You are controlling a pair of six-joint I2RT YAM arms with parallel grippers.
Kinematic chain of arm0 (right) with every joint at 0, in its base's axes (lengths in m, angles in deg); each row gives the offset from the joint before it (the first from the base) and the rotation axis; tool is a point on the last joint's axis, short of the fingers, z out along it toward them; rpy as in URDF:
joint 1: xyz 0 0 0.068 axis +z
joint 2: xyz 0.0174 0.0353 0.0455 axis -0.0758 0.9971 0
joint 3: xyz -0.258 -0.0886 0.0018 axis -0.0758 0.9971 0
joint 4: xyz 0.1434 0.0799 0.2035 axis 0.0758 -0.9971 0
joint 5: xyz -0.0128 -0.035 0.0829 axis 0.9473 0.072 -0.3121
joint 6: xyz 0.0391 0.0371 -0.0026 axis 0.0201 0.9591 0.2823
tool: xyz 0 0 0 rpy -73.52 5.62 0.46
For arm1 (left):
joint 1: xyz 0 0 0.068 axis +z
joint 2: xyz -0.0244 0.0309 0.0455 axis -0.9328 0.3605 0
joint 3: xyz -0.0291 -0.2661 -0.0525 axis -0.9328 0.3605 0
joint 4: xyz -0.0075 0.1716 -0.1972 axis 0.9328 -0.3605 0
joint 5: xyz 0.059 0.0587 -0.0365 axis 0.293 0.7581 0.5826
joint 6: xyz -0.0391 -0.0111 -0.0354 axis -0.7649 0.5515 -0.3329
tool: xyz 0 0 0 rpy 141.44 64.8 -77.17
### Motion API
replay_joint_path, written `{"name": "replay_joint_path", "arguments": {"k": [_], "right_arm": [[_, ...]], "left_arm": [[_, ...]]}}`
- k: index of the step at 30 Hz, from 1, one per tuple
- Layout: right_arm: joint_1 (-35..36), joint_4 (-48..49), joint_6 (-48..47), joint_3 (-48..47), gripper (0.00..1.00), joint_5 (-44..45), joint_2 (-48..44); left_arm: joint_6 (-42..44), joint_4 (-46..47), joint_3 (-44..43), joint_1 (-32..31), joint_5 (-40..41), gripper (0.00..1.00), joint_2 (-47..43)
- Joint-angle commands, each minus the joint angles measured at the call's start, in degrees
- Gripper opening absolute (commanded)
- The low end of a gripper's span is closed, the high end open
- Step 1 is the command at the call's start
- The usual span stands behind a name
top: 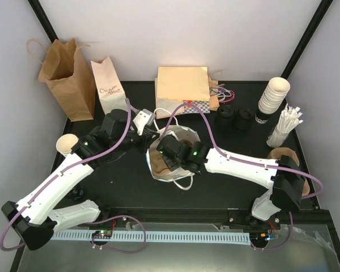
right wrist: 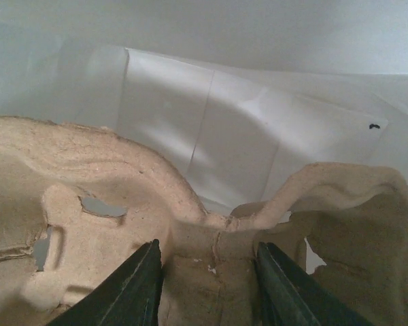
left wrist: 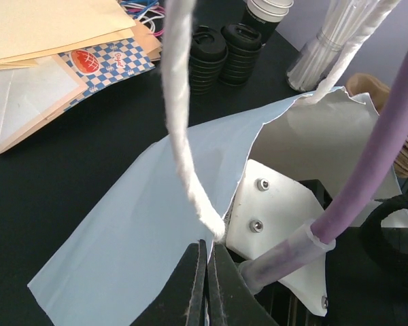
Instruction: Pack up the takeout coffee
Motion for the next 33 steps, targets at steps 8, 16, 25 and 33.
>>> {"name": "replay_joint_path", "arguments": {"k": [8, 16, 25, 33], "right_arm": [[-1.6, -1.8, 4.0, 0.7, 0.41, -1.5, 1.1], [-1.6, 2.3, 4.8, 3.0, 0.41, 2.5, 4.8], [-1.7, 9.7, 3.8, 5.7, 0.41, 0.4, 7.6], [-2.7, 12.7, 5.5, 6.6, 0.41, -0.3, 12.9]], "left_arm": [[-2.6, 3.9, -0.9, -0.3, -2.7, 0.02, -0.5], [-4.3, 5.1, -0.6, -0.6, -4.8, 0.02, -0.8], [-5.3, 9.0, 1.4, -0.7, -6.3, 0.02, -1.5], [-6.8, 10.6, 1.8, -0.7, -8.4, 0.02, -3.3]]}}
